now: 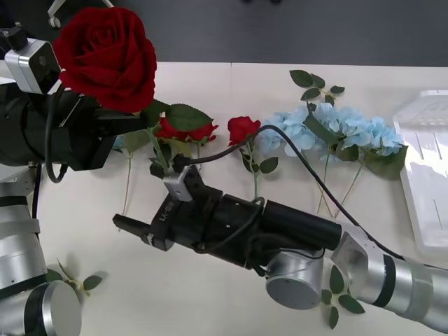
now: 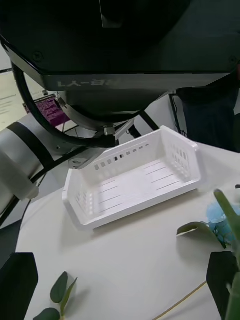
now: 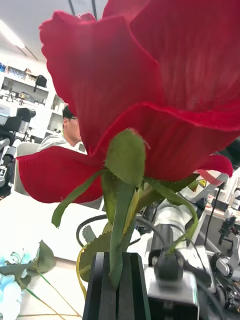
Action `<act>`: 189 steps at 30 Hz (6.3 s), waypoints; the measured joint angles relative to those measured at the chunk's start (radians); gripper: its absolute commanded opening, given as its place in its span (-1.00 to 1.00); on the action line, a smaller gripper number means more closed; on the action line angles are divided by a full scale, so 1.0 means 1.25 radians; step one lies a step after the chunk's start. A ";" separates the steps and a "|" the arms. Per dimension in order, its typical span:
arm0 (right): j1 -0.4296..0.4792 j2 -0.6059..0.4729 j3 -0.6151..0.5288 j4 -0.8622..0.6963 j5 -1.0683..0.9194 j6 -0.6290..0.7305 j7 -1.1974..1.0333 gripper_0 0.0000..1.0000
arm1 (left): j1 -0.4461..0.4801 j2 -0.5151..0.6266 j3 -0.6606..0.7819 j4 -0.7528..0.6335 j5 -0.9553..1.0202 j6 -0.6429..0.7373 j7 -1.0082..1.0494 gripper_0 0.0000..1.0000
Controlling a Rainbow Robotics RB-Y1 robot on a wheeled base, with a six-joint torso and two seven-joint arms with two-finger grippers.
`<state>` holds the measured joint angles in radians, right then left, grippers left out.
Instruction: Put the red flowers into the right box and the blue flowers into the left box
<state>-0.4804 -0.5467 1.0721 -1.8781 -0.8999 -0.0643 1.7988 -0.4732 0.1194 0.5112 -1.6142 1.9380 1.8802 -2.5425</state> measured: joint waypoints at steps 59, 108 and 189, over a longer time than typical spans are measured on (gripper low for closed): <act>0.208 -0.400 -0.176 -0.251 -0.132 -0.103 -0.011 -1.00 | 0.007 -0.001 0.000 0.007 -0.030 -0.007 0.000 1.00; 0.570 -0.245 -1.237 0.127 0.049 0.802 -0.082 -1.00 | 0.223 0.198 -0.304 -0.398 -1.051 -0.212 0.770 1.00; 0.305 0.011 -0.881 0.061 0.251 1.028 -0.382 0.60 | 0.000 0.115 -0.308 0.065 -1.217 -0.263 0.825 -1.00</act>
<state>-0.0986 -0.5328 -0.0285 -1.8013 -0.5858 1.2212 1.3209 -0.4727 0.2636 0.1257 -1.5324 0.4164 1.5509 -1.5110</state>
